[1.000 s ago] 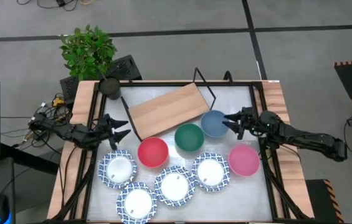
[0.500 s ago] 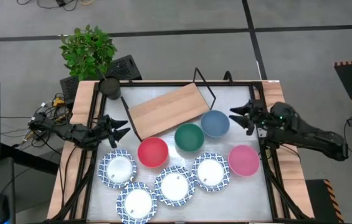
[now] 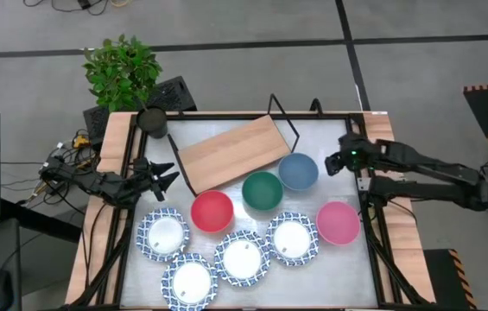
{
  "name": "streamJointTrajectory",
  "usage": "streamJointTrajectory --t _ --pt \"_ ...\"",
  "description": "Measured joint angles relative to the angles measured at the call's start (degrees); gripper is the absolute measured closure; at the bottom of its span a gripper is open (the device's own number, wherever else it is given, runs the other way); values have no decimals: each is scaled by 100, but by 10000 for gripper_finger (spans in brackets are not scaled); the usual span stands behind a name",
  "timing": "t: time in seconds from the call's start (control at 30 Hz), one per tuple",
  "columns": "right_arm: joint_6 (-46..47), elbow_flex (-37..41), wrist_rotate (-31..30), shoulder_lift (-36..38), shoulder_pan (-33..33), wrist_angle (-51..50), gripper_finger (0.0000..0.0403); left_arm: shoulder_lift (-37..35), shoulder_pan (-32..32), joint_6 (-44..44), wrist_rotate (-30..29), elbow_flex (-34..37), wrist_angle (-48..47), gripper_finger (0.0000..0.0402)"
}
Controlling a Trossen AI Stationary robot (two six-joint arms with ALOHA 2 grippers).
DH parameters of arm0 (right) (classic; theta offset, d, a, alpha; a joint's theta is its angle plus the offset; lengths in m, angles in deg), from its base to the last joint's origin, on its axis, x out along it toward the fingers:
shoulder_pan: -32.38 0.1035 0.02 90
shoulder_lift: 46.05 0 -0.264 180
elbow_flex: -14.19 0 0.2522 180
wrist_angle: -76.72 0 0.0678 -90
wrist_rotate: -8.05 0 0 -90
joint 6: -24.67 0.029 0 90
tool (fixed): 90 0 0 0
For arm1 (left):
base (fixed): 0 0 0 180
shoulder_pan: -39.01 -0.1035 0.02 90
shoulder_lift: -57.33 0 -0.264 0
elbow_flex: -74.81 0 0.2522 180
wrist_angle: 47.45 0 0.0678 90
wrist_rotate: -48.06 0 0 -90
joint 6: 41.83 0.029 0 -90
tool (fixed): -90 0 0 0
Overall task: Place and stack bowls onto a shelf
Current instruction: Put the blue bowl on the shelf
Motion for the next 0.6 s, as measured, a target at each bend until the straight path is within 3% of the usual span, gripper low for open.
streamJointTrajectory --t 0.27,0.6 --pt "-40 0 36 -1025 -9 809 165 1 0 -24 7 -6 -41 156" --pt "-60 0 54 -2003 -9 980 165 1 0 5 7 -9 -58 156"
